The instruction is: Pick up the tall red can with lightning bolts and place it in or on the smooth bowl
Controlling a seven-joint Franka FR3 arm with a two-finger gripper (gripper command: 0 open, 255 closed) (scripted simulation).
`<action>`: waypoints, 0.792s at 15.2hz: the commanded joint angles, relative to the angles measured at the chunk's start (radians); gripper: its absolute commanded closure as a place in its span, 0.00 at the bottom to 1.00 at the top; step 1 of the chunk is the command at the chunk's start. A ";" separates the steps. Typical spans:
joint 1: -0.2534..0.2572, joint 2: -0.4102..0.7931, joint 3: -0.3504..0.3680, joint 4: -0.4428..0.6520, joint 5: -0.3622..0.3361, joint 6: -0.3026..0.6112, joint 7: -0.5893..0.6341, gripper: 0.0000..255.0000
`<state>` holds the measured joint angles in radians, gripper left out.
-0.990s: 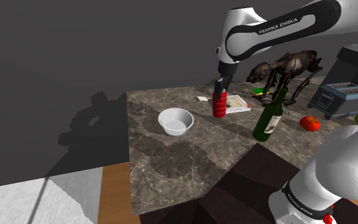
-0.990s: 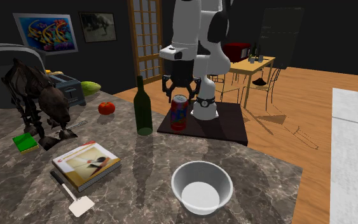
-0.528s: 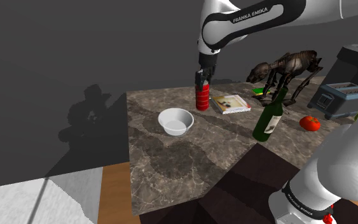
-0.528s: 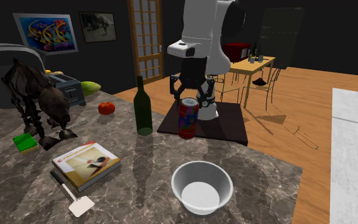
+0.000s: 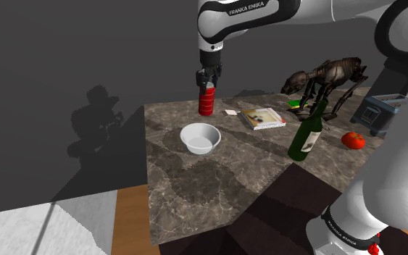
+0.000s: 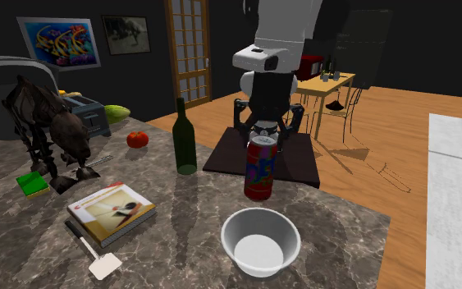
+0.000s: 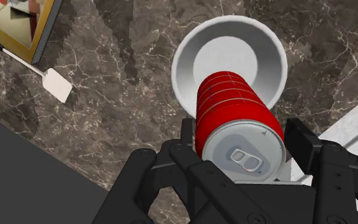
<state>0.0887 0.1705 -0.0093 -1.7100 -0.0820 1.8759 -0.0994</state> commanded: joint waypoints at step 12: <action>0.009 0.081 0.006 -0.023 -0.003 0.104 0.024 1.00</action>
<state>0.0970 0.2480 -0.0038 -1.7252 -0.0849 1.9666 -0.0772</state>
